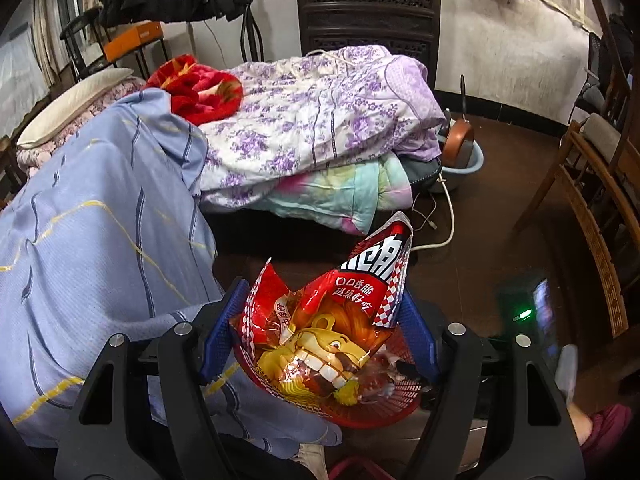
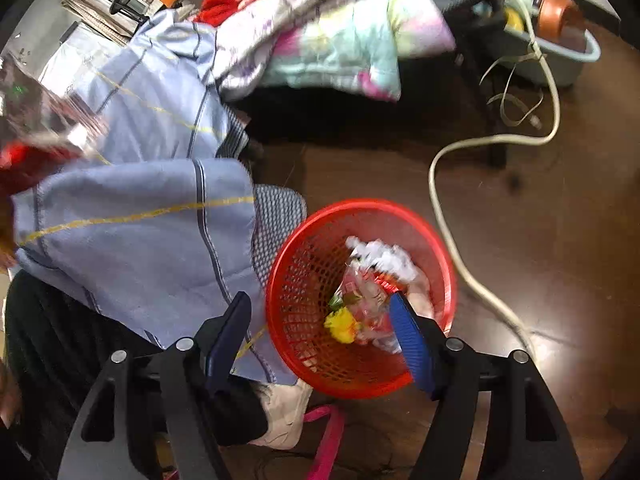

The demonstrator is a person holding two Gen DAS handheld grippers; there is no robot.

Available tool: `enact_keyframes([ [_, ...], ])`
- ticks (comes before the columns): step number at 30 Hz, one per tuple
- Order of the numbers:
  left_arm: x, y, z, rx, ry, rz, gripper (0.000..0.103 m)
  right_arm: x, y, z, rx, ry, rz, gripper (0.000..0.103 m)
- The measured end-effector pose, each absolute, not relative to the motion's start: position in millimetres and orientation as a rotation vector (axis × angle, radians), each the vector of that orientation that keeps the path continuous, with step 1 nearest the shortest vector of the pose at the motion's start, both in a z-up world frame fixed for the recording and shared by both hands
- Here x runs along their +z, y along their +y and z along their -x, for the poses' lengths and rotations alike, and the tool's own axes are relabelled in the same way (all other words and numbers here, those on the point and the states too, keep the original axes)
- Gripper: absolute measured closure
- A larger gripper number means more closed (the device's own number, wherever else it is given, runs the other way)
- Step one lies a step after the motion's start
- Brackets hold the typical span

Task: Collect trash
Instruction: 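Open the right tool over the wastebasket while left tool lowers and releases the snack bag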

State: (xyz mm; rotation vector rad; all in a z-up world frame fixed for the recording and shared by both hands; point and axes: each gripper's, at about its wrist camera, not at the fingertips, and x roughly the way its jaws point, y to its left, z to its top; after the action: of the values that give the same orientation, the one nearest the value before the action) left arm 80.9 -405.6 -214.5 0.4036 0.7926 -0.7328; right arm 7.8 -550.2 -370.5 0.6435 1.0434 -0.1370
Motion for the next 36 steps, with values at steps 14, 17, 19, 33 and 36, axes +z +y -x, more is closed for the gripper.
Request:
enact_keyframes([
  [14,-263,-441,-62,-0.861,0.959,-0.522,0.032,-241,-629,56,-0.287,0.625,-0.690,0.032],
  [17,-281,-454,-62,-0.869,1.014,-0.552,0.032,-239,-634,59,-0.277,0.607,-0.715,0.032],
  [19,-291,-459,-63,-0.862,1.045,-0.565,0.032,-240,-638,59,-0.275,0.612,-0.723,0.032],
  [33,-328,-476,-60,-0.791,1.124,-0.676,0.032,-253,-636,62,-0.271,0.625,-0.755,0.032],
  [36,-329,-476,-62,-0.787,1.132,-0.674,0.031,-253,-636,62,-0.272,0.625,-0.755,0.032],
])
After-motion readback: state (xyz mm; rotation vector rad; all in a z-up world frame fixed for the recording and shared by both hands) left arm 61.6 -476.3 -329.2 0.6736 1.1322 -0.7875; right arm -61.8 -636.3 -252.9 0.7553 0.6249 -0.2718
